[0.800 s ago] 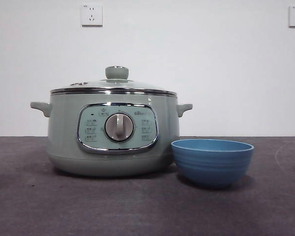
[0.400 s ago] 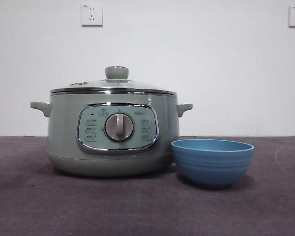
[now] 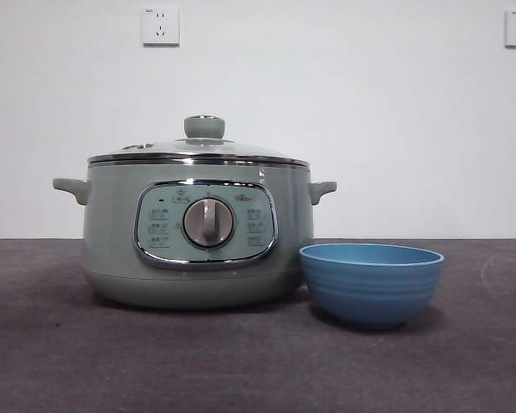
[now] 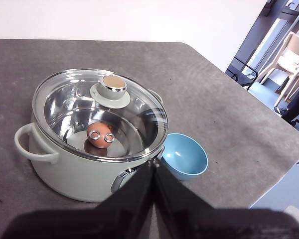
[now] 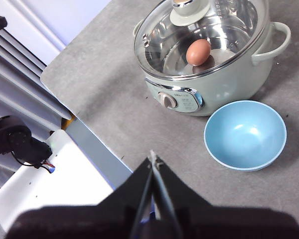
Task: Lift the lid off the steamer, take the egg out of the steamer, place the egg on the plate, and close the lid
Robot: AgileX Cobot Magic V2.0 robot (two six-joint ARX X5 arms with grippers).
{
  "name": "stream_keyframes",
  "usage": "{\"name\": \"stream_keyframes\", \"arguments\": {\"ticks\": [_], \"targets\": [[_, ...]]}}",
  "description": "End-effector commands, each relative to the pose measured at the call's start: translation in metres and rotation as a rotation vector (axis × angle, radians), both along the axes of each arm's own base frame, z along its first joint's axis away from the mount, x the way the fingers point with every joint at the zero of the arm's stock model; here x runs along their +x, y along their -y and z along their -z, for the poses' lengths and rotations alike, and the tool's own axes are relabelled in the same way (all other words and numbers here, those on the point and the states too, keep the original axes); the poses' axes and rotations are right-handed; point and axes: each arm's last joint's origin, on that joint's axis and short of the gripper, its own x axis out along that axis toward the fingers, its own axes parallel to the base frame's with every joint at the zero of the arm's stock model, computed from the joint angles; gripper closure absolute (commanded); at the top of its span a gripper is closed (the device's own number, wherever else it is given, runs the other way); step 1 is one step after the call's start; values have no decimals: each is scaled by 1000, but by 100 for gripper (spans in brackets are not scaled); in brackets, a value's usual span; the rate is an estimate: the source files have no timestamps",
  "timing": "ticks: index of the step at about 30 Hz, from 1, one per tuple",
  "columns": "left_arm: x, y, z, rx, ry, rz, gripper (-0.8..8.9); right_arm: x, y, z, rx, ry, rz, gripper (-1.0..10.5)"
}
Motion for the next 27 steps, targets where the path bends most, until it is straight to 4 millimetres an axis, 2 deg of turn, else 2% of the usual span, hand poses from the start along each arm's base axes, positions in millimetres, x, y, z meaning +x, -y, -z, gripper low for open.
{"name": "stream_keyframes", "arguments": {"ticks": [1, 2, 3, 5, 6, 8, 15, 21, 27], "targets": [[-1, 0, -2, -1, 12, 5, 760, -1, 0, -2, -3, 20, -11, 917], [-1, 0, -2, -6, 8, 3, 701, 0, 0, -2, -2, 19, -9, 850], [-1, 0, -2, -8, 6, 2, 603, 0, 0, -2, -1, 20, -9, 767], [-1, 0, -3, -7, 11, 3, 346, 0, 0, -2, 3, 11, -2, 549], [0, 0, -3, -7, 14, 4, 279, 0, 0, -2, 6, 8, 1, 468], [1, 1, -4, -6, 23, 9, 274, 0, 0, -2, 10, 12, 5, 373], [17, 2, -8, -7, 13, 35, 274, 1, 0, -3, 11, 19, 5, 376], [48, 8, -11, -5, 35, 96, 274, 2, -1, -3, 11, 18, 5, 376], [89, 26, -11, 23, 12, 136, 274, 6, -1, -1, 9, 6, 5, 376]]}}
